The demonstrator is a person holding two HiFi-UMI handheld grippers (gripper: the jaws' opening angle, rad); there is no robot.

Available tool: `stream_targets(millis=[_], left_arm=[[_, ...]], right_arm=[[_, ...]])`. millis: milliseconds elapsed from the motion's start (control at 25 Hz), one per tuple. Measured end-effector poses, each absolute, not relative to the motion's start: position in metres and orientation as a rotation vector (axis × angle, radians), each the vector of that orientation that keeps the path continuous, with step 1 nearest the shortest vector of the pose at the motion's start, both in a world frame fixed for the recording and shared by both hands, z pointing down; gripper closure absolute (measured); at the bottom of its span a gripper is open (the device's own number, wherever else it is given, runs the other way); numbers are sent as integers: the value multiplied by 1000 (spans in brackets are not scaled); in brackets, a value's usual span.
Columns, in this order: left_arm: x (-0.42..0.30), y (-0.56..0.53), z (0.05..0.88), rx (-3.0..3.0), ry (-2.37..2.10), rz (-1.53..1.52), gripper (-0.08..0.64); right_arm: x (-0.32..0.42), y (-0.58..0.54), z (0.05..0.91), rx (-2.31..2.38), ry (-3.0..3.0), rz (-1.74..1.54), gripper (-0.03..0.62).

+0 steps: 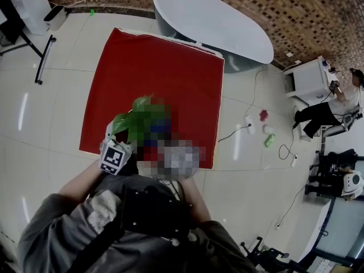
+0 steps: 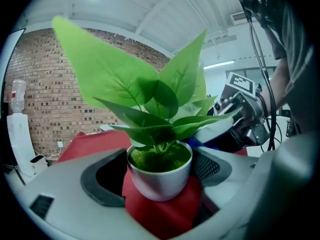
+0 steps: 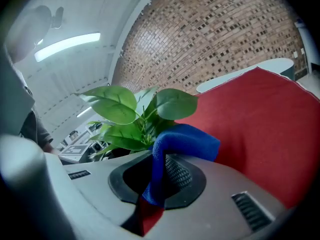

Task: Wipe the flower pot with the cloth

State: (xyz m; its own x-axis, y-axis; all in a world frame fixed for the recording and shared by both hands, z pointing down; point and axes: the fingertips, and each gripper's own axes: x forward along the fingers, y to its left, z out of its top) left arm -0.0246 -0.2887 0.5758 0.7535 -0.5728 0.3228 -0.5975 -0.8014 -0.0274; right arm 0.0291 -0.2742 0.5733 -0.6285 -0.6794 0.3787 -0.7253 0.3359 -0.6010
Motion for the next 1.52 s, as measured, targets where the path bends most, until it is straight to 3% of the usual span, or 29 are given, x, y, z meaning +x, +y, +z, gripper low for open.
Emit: stream_targets(millis=[800,1520], left_arm=[[-41,-316,584,3024,-538,524,117],[-28,-278,580,2477,-1439,441,110]], right_arm=[[18,-321,619,1293,-2402,1174,529],[106,-279,602,1237,-2458,1113,529]])
